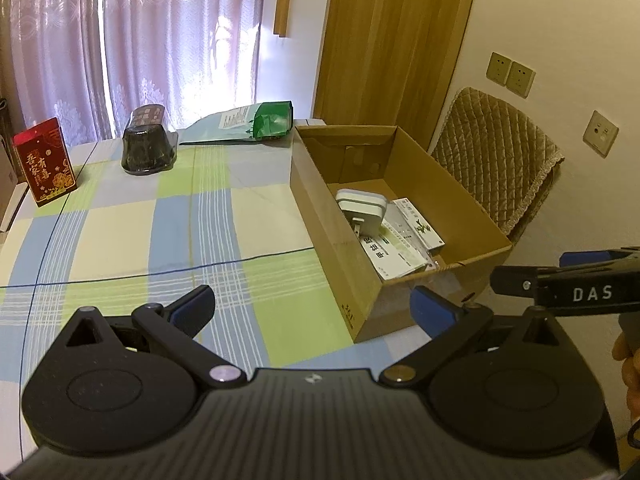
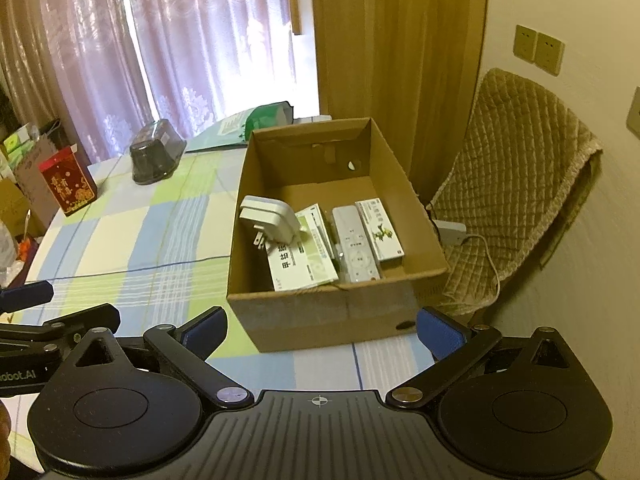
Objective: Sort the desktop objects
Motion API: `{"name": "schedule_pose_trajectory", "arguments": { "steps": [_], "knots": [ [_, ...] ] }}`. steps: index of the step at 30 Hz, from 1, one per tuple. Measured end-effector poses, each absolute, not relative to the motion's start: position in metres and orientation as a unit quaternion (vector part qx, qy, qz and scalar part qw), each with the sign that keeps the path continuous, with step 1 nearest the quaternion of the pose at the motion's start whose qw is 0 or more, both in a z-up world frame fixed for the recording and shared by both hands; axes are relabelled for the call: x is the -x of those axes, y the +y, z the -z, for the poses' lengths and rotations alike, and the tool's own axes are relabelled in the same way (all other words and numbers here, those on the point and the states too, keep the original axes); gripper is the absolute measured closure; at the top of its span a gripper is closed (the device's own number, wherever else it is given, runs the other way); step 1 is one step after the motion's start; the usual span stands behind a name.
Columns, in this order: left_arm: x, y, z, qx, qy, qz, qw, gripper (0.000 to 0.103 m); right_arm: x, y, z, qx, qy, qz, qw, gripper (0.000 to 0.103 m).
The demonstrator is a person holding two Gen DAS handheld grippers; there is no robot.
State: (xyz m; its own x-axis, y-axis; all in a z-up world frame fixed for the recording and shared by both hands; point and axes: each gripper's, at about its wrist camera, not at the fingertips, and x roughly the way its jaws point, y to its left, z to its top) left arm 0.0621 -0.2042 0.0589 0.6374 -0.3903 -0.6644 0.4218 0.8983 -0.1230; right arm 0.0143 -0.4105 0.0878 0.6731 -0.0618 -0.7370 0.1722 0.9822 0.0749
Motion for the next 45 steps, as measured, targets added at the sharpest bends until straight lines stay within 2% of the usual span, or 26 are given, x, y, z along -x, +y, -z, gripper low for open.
{"name": "schedule_pose_trajectory", "arguments": {
  "steps": [17, 45],
  "knots": [
    [-0.038, -0.207, -0.067, -0.016, 0.372, 0.237, 0.897, 0.001, 0.029, -0.401, -0.101, -0.069, 0.396, 0.083, 0.912, 0.000],
    [-0.034, -0.216, -0.056, -0.029, 0.371, 0.229, 0.900, 0.001, 0.033, -0.403, -0.090, -0.070, 0.410, 0.089, 0.905, 0.000]
  ]
}}
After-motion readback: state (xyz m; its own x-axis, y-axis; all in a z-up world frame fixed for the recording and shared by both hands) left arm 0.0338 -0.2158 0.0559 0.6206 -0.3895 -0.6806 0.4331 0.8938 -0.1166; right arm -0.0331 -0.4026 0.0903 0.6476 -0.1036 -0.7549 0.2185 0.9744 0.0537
